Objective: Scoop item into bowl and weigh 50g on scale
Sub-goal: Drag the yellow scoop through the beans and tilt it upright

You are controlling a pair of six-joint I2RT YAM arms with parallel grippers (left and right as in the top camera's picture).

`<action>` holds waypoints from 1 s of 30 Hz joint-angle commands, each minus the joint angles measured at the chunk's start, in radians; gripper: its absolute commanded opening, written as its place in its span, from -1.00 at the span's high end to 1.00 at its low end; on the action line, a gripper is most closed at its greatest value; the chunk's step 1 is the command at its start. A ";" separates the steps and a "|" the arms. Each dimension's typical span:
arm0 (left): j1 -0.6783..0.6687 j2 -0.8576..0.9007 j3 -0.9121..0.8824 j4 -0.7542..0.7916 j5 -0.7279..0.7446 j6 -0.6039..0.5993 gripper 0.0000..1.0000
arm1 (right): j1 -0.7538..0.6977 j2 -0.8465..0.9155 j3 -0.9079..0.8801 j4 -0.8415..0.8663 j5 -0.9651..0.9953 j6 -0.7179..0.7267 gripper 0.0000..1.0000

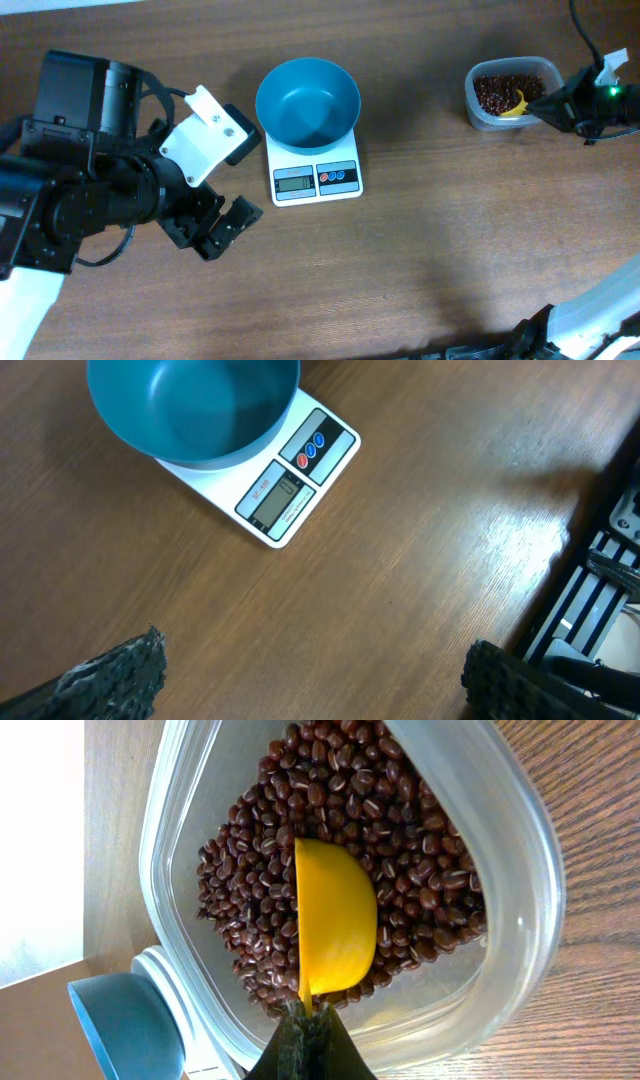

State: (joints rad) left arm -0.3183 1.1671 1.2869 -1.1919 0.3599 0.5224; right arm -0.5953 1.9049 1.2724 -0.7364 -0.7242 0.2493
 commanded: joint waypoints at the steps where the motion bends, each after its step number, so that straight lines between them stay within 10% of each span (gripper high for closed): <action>1: -0.002 0.001 0.007 0.001 0.010 -0.013 -0.97 | -0.022 0.031 -0.027 -0.013 0.069 -0.105 0.92; 30: -0.002 0.001 0.007 0.001 0.010 -0.013 -0.97 | -0.115 0.031 -0.025 -0.002 -0.268 -0.137 0.92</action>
State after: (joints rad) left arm -0.3183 1.1671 1.2869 -1.1915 0.3599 0.5224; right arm -0.6998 1.9259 1.2583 -0.7334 -0.9417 0.1230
